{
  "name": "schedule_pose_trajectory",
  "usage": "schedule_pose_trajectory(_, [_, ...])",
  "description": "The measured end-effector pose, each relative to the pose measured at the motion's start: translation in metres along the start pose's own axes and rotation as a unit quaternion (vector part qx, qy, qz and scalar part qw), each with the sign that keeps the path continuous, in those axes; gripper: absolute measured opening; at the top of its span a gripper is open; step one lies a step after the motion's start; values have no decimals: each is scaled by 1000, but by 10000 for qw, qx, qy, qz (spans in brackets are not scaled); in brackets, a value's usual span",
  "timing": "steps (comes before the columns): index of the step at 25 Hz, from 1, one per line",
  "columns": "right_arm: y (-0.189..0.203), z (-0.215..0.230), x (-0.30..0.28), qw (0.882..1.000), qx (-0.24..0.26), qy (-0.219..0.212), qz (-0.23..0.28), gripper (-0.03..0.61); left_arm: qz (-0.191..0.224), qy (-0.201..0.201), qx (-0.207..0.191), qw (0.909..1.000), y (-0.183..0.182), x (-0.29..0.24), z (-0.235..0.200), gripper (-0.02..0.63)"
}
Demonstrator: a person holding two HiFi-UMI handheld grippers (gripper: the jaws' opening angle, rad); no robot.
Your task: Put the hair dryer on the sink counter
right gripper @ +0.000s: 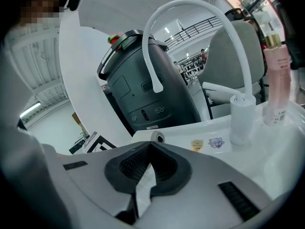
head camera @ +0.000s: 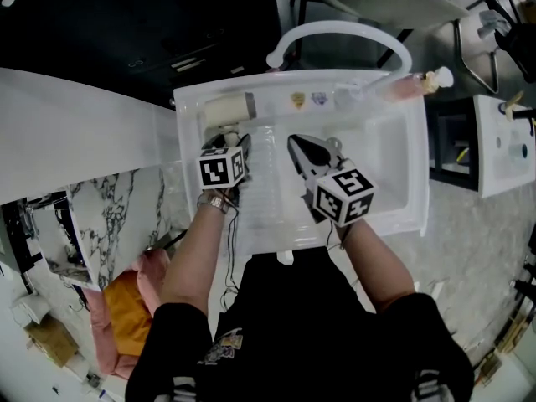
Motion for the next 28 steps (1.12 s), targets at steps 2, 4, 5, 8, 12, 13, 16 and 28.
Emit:
schedule_pose_trajectory(2, [0, -4, 0, 10000, 18, -5, 11, -2, 203, -8, 0, 9998, -2, 12, 0, 241])
schedule_pose_trajectory(4, [0, -10, 0, 10000, 45, -18, 21, -2, 416, 21, 9, 9991, -4, 26, 1, 241])
schedule_pose_trajectory(5, [-1, -14, 0, 10000, 66, -26, 26, -2, 518, 39, 10, 9986, -4, 35, 1, 241])
schedule_pose_trajectory(8, [-2, -27, 1, 9999, 153, -42, 45, -2, 819, 112, -41, 9966, -6, 63, 2, 241])
schedule_pose_trajectory(12, [-1, -47, 4, 9996, 282, -44, 90, -2, 1200, 272, -199, 9922, -4, 102, 6, 241])
schedule_pose_trajectory(13, [-2, -53, 5, 9994, 318, -35, 108, -2, 1294, 326, -246, 9907, -3, 112, 8, 239])
schedule_pose_trajectory(16, [-3, -68, 11, 9991, 394, 17, 180, -2, 1548, 440, -457, 9859, 1, 142, 15, 207])
schedule_pose_trajectory(28, [-1, -140, 46, 9954, 757, 237, 535, -2, 2438, 1058, -1124, 9575, 36, 258, 39, 3])
Point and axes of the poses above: the fingertips, and each gripper's own axes: x backward along the fingers, z to its right, y out of its underside, the point moved 1 cm from there along x, backward along the fingers, and after that the axes turned 6 degrees about -z, right-handed, at the moved point
